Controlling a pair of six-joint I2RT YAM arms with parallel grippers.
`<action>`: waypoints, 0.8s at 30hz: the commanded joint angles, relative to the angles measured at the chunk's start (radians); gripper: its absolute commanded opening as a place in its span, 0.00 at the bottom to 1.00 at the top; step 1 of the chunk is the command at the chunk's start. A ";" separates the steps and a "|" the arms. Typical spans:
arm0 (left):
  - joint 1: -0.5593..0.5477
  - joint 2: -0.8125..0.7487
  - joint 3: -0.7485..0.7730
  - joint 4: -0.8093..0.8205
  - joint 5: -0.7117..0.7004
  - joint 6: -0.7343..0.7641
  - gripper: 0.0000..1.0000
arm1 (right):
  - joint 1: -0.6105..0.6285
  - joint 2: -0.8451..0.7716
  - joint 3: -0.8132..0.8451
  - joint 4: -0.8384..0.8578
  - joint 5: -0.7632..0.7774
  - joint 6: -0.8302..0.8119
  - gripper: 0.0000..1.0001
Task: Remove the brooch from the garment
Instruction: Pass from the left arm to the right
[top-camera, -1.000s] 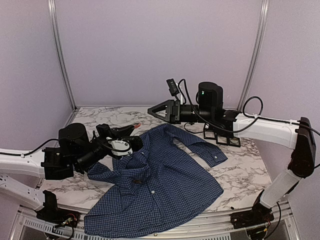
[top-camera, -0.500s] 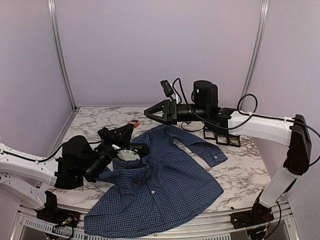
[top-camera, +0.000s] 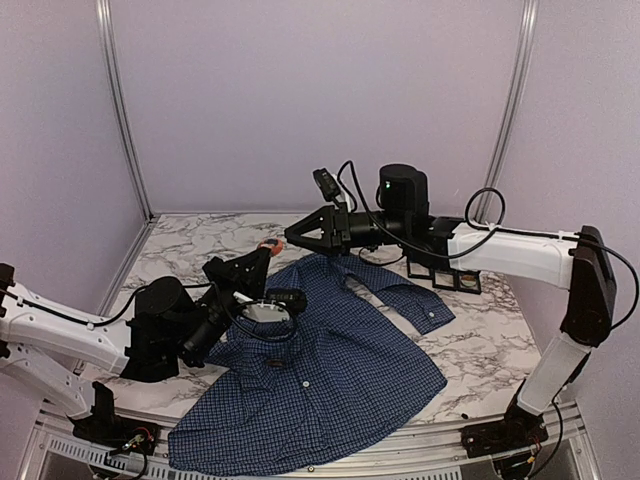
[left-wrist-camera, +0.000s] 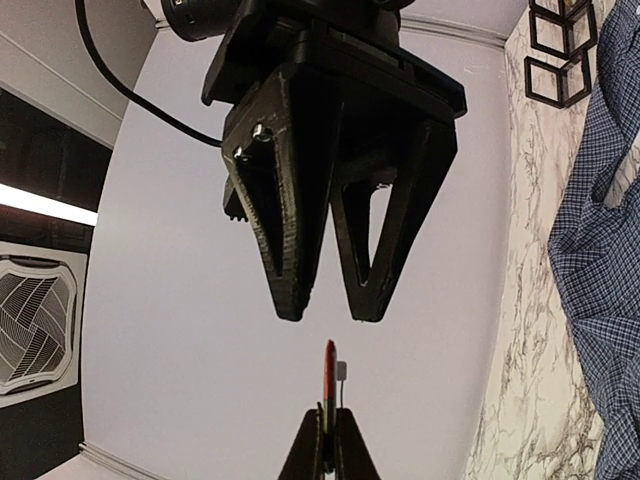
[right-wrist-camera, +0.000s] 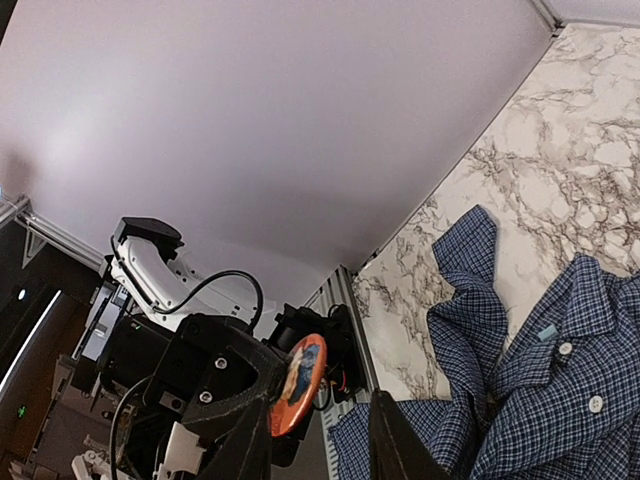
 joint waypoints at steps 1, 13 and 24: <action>-0.004 0.035 0.007 0.096 -0.045 0.037 0.00 | -0.007 0.014 0.045 0.035 -0.029 0.037 0.30; 0.000 0.127 0.030 0.263 -0.110 0.158 0.00 | -0.007 0.039 0.050 0.045 -0.015 0.102 0.24; 0.027 0.166 0.048 0.274 -0.119 0.140 0.00 | -0.006 0.063 0.057 0.074 -0.026 0.144 0.18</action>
